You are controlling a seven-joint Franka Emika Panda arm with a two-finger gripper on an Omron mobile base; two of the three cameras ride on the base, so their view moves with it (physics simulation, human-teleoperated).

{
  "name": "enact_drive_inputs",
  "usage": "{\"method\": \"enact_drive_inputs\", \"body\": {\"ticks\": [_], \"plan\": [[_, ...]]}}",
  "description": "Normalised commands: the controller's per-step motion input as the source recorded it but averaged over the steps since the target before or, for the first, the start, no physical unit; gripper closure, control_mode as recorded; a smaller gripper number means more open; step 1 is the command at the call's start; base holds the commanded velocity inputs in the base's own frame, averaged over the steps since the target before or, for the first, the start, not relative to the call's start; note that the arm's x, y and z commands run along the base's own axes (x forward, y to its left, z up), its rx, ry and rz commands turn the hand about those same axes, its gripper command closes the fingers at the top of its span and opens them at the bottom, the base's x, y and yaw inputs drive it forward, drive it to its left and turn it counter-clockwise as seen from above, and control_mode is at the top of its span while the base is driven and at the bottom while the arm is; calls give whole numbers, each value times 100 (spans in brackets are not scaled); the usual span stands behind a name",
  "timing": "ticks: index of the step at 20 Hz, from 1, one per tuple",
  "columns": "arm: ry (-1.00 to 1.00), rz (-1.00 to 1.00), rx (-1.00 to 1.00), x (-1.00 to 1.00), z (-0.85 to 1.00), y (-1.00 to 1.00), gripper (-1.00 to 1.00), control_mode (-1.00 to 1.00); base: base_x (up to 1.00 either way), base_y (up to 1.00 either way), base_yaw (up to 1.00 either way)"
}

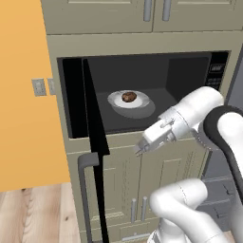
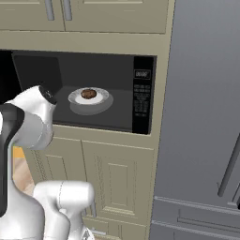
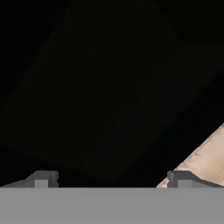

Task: Retrieve the reheated potato from the microwave, then place the potato, cheese, and condiment on the cutting board.

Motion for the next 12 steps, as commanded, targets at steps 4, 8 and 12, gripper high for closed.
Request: {"method": "enact_drive_inputs", "body": {"ticks": [4,8,12], "plan": [[-18,-39,-27,4,8,-34,-100,-100,0,0,0],[-15,-38,-22,4,10,-38,-100,-100,0,0,0],[-23,-38,-20,4,2,-37,-100,-100,0,0,0]]}}
